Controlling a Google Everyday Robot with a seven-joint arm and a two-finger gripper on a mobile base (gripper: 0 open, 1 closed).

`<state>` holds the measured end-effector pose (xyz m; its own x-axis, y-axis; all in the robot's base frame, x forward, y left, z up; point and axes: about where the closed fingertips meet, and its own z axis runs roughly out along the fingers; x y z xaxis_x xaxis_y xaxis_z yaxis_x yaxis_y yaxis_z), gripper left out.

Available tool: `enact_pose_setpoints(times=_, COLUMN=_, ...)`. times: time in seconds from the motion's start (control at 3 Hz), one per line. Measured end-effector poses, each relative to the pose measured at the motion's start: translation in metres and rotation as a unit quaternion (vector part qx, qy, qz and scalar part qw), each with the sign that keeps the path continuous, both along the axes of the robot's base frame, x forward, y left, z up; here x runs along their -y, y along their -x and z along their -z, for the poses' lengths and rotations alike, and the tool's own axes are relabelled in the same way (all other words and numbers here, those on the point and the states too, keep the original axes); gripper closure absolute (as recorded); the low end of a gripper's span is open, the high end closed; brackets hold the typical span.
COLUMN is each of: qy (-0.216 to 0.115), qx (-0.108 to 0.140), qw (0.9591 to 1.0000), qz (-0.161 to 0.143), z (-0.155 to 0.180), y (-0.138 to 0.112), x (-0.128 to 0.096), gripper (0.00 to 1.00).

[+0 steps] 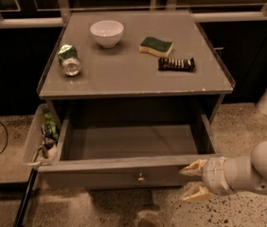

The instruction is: Close top drawer

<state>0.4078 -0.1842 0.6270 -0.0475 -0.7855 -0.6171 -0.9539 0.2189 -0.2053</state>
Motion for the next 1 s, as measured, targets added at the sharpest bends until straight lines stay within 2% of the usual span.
enact_pose_setpoints(times=0.33, qy=0.0, qx=0.0, qw=1.0, qz=0.0, z=0.0, y=0.001, x=0.0, gripper=0.14)
enact_pose_setpoints(times=0.67, qy=-0.022, qx=0.036, qw=0.9991, qz=-0.011, z=-0.01, y=-0.029, x=-0.003, gripper=0.37)
enact_pose_setpoints(times=1.0, qy=-0.038, qx=0.082, qw=0.9955, qz=-0.03, z=-0.028, y=-0.08, x=-0.002, gripper=0.61)
